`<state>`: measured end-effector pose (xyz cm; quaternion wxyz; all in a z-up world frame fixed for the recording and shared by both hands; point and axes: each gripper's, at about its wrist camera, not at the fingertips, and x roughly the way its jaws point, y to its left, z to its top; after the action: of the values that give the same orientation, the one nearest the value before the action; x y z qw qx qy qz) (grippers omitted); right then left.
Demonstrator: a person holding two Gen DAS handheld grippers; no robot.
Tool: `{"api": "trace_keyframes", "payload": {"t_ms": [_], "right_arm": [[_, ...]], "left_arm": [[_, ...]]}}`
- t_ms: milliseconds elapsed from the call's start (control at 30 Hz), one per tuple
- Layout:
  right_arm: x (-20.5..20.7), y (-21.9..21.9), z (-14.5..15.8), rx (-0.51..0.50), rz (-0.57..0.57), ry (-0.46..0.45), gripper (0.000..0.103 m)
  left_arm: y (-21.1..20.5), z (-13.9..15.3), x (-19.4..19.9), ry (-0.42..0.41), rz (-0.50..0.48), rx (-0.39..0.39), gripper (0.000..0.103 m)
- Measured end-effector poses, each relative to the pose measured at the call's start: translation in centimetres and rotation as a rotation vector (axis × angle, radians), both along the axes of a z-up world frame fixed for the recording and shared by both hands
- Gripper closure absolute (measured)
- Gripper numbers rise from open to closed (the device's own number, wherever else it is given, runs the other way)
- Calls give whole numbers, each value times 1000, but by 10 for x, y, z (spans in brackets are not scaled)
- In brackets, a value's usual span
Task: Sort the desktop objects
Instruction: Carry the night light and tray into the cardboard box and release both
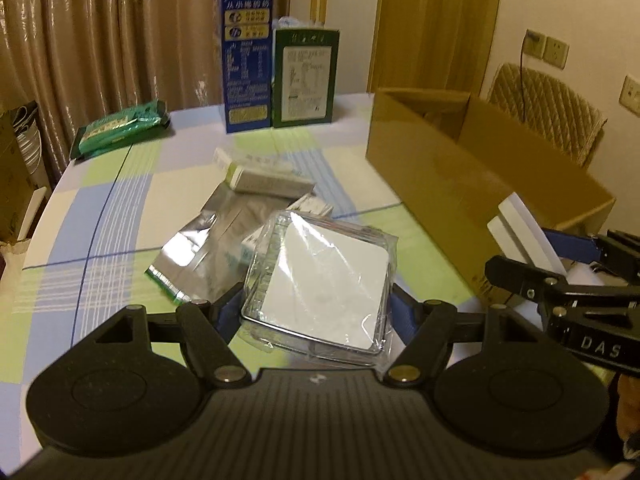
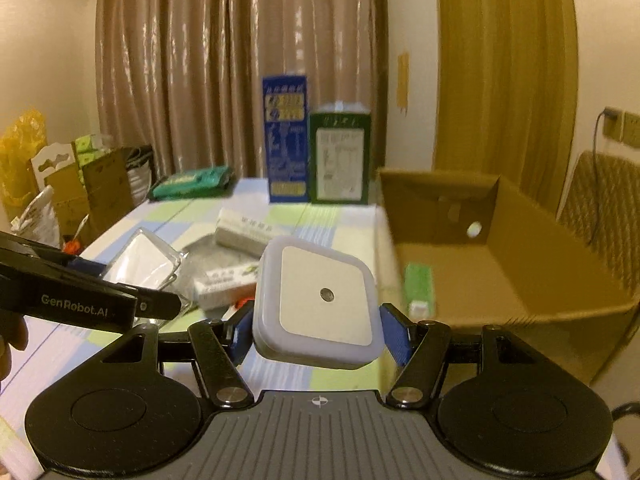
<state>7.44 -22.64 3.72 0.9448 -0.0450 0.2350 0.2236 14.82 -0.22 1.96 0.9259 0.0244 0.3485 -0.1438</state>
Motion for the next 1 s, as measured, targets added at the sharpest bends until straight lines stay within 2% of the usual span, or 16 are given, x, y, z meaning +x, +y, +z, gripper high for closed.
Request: {"api": "trace_keyframes", "payload": {"t_ms": [233, 467, 667, 867, 1000], "right_arm": [[13, -31, 27, 31, -86, -69, 41], [46, -82, 46, -18, -194, -112, 41], [70, -115, 41, 7, -267, -58, 41], [83, -135, 34, 56, -305, 1, 41], [91, -143, 32, 86, -317, 34, 41]], "left_arm": [[-33, 24, 6, -43, -35, -44, 34], [-83, 47, 21, -90, -85, -112, 34], [-130, 49, 41, -81, -134, -194, 34], [-163, 41, 53, -77, -173, -217, 34], [-174, 27, 65, -19, -182, -241, 32]]}}
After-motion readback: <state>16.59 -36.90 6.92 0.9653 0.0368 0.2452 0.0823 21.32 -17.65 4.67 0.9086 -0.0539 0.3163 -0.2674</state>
